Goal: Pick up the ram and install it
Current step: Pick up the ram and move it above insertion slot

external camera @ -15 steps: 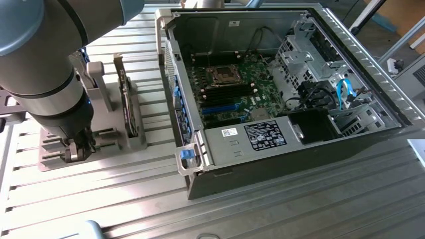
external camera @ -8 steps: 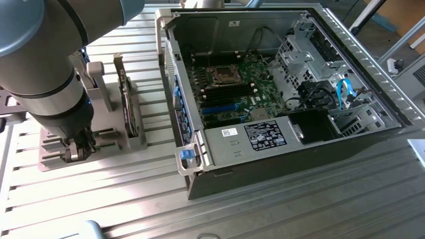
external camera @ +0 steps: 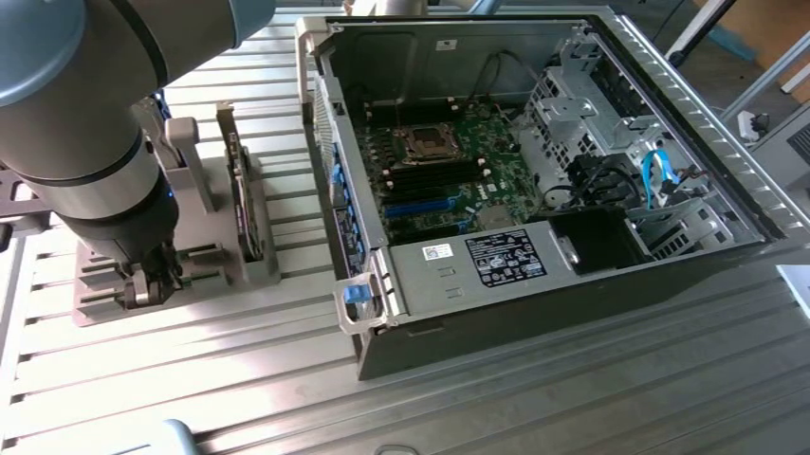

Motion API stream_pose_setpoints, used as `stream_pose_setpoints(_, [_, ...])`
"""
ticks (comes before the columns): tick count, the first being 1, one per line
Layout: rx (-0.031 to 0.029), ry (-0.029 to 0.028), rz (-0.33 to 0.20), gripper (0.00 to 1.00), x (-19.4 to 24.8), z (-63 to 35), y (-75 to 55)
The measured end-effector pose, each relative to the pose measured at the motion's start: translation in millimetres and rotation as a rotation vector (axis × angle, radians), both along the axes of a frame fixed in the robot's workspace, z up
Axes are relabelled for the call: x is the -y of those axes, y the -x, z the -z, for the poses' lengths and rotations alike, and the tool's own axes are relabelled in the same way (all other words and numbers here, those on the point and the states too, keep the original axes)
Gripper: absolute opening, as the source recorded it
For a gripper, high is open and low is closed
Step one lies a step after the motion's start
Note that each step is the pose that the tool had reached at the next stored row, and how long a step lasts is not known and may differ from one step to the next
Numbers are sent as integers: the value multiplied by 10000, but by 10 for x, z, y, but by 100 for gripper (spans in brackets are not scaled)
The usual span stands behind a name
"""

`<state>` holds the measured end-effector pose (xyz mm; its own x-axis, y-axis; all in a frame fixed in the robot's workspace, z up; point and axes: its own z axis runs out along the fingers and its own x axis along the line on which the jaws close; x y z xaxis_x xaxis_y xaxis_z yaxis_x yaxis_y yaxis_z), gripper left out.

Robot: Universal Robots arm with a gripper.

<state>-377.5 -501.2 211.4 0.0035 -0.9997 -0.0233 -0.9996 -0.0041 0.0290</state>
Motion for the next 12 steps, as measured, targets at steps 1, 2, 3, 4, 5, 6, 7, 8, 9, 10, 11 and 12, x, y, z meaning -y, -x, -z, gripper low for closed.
stream_pose_setpoints(1, [0,1,0,22,0,-1,0])
stream_pose_setpoints(2, [-1,0,0,22,0,0,0])
stream_pose_setpoints(3, [0,0,0,22,0,0,0])
stream_pose_setpoints(4, [0,0,0,22,0,0,0])
stream_pose_setpoints(5, [0,1,0,22,0,0,0])
stream_pose_setpoints(6, [0,0,0,22,0,0,0])
stream_pose_setpoints(7, [0,0,0,22,0,0,0])
stream_pose_setpoints(8, [0,0,0,22,0,0,0])
stream_pose_setpoints(9, [1,2,0,22,-2,0,-1])
stream_pose_setpoints(10, [1,4,1,22,-3,0,-1])
stream_pose_setpoints(11, [0,6,0,20,-3,0,-1])
stream_pose_setpoints(12, [-1,9,-1,13,-3,-1,0])
